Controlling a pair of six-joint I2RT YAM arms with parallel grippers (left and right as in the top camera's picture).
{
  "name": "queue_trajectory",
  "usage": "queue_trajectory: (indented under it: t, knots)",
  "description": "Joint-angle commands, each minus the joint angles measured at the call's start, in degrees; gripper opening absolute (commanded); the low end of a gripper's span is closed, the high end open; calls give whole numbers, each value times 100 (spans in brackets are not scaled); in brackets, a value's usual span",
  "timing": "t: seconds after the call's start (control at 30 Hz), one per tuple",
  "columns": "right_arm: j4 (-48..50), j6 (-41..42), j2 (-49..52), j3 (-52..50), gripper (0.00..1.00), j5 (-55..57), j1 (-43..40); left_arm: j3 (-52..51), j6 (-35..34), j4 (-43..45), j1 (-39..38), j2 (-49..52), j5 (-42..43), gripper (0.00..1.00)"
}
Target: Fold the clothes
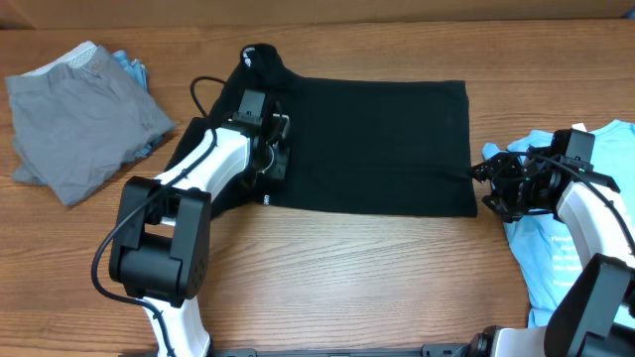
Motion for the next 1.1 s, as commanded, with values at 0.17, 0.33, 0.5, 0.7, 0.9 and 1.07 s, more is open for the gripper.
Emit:
queue_trajectory:
  t: [0.17, 0.33, 0.5, 0.7, 0.9, 1.07]
  knots:
    - [15, -44, -2, 127, 73, 15, 15, 890, -142, -280, -63, -46, -916, 4]
    - [15, -44, -2, 127, 72, 15, 15, 1187, -142, -240, -63, -46, -1119, 8]
    - [-17, -94, -2, 127, 72, 17, 15, 1300, -142, -785, -59, -46, -1001, 8]
    - [-4, -133, -2, 127, 72, 20, 15, 1294, 195, -1987, -74, -39, -675, 4]
    - [0, -131, -2, 127, 72, 20, 15, 678, 315, -1434, -13, -35, -1036, 4]
    - [-7, -133, -2, 127, 72, 20, 15, 162, 264, -551, 13, -11, -986, 4]
